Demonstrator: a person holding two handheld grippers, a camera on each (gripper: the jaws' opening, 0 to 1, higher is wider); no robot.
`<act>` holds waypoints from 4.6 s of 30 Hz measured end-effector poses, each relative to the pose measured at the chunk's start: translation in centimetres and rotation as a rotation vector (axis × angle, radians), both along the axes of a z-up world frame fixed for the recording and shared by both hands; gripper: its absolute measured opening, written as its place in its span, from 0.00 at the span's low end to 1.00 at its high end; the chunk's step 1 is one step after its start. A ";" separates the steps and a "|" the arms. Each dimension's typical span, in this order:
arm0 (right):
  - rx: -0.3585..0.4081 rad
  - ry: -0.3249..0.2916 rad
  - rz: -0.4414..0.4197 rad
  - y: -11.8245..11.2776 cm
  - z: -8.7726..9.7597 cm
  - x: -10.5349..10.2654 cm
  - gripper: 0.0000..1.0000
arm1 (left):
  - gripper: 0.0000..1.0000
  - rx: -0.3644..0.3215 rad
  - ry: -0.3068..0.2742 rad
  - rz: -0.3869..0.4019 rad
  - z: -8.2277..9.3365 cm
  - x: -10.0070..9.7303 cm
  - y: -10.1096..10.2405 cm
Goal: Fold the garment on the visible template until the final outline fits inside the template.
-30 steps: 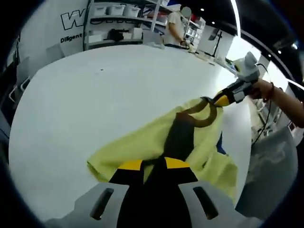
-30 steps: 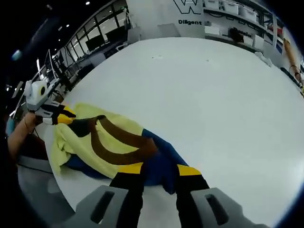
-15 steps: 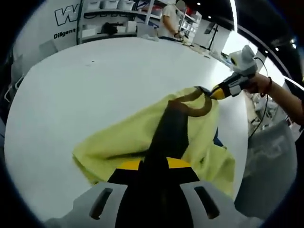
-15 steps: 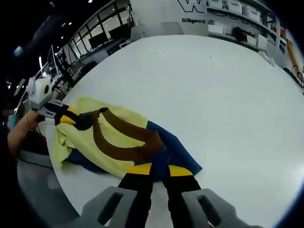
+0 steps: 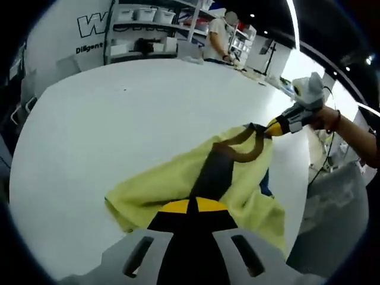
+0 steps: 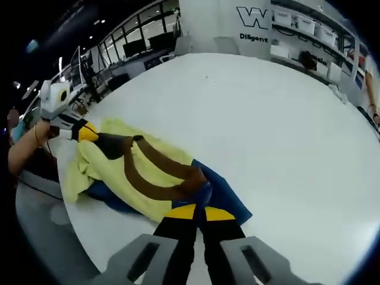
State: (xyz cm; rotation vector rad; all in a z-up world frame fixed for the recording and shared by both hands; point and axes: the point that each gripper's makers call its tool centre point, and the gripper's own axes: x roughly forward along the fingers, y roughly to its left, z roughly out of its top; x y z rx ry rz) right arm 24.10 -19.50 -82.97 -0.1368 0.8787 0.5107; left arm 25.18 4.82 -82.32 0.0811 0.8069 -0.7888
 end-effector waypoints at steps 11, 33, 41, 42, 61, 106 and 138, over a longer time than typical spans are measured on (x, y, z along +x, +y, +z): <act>0.024 -0.161 0.019 0.9 4.9 0.8 0.00 | 0.00 -0.003 -0.085 0.010 4.6 0.5 0.7; 0.054 -0.399 0.056 3.9 15.1 4.8 0.00 | 0.00 0.049 -0.331 0.087 13.7 5.0 3.8; -0.001 -0.528 0.034 4.3 19.1 6.2 0.00 | 0.00 0.053 -0.436 0.114 17.4 6.0 4.4; -0.045 -0.559 0.044 4.2 19.7 6.5 0.00 | 0.00 0.049 -0.436 0.115 17.7 6.1 4.5; -0.029 -0.607 0.008 5.1 21.2 8.0 0.00 | 0.00 0.042 -0.485 0.117 19.6 7.6 4.6; 0.031 -0.468 -0.077 6.8 13.5 19.0 0.00 | 0.00 0.091 -0.392 0.246 12.4 16.3 6.9; -0.015 -0.236 -0.109 6.4 -2.3 28.1 0.00 | 0.00 0.267 -0.203 0.293 -3.1 26.0 7.5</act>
